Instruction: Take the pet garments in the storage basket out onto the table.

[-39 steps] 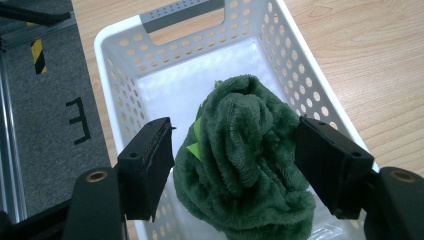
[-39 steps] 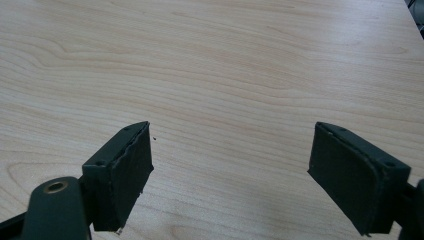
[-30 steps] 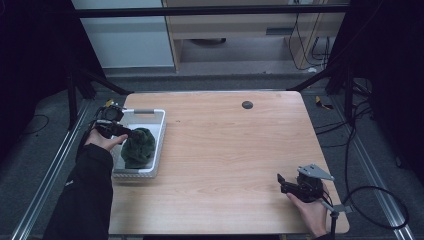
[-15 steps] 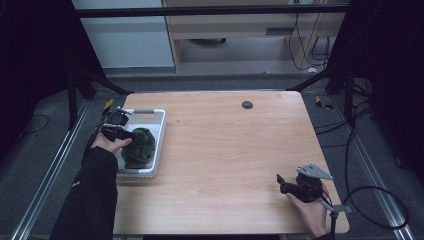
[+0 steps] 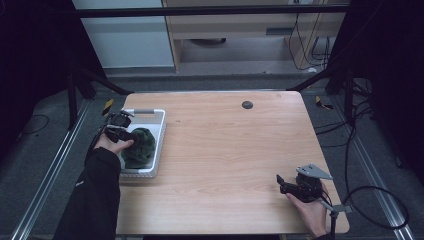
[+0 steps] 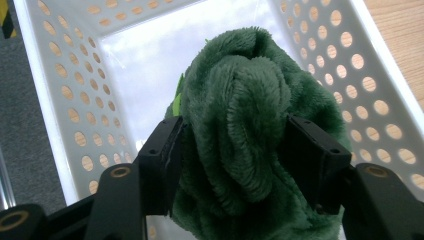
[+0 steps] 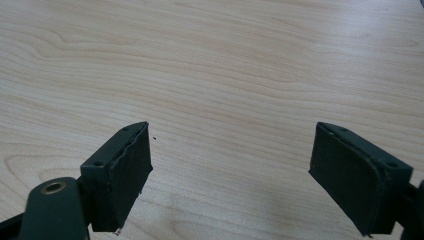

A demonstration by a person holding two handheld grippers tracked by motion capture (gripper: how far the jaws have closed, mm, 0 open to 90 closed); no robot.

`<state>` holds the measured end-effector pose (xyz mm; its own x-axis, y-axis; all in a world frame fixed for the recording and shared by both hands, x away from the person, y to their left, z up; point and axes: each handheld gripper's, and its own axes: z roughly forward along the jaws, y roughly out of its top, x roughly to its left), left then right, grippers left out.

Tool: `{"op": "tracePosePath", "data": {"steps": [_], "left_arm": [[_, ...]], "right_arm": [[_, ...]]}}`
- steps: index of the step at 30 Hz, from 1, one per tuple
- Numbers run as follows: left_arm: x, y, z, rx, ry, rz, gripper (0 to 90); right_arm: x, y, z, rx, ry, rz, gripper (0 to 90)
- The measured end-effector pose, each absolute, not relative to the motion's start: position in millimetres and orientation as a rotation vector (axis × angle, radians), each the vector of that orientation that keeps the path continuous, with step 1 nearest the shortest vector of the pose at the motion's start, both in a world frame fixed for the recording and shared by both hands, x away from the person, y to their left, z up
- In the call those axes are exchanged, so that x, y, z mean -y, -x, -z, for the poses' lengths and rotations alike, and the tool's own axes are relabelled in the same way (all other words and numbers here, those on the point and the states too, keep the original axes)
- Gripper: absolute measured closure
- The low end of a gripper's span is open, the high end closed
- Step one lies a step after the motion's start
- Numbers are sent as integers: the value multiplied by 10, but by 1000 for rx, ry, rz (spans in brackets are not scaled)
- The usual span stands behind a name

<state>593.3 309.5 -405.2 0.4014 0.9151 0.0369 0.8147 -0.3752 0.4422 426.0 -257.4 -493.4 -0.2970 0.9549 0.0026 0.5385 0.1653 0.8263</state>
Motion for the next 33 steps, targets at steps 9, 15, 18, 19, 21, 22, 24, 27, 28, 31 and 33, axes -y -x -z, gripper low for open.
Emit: {"op": "tracePosePath", "data": {"steps": [9,15,18,19,21,22,24,27,28,31,33], "left_arm": [[-3109,-5928,4049,-1501,-2325,-376,642],[-3109,-5929,4050,-1499,-2340,-383,718],[-3108,-5929,4043,-1501,-2341,-371,737],[-3110,-5928,4039,-1500,-2341,-372,747],[-3121,-5915,4022,-1494,-2342,-359,754],[-3121,-5915,4022,-1494,-2342,-359,756],[-3134,-5902,4001,-1485,-2340,-362,762],[-3152,-5879,3953,-1469,-2335,-366,764],[-3159,-5870,3929,-1463,-2335,-367,765],[-3185,-5831,3806,-1430,-2334,-381,769],[-3188,-5818,3771,-1422,-2335,-388,770]], "right_arm": [[2573,-4261,4936,-1915,-1408,-1012,164],[2567,-4260,4936,-1920,-1416,-1010,162],[2569,-4261,4937,-1918,-1415,-1009,162],[2569,-4261,4938,-1919,-1415,-1009,162],[2570,-4259,4938,-1920,-1414,-1009,161],[2570,-4259,4938,-1920,-1414,-1009,161],[2569,-4258,4936,-1919,-1417,-1012,162],[2571,-4258,4938,-1919,-1410,-1010,162],[2571,-4258,4938,-1920,-1410,-1010,161],[2573,-4258,4940,-1921,-1410,-1009,162],[2575,-4257,4940,-1921,-1407,-1008,162]]}}
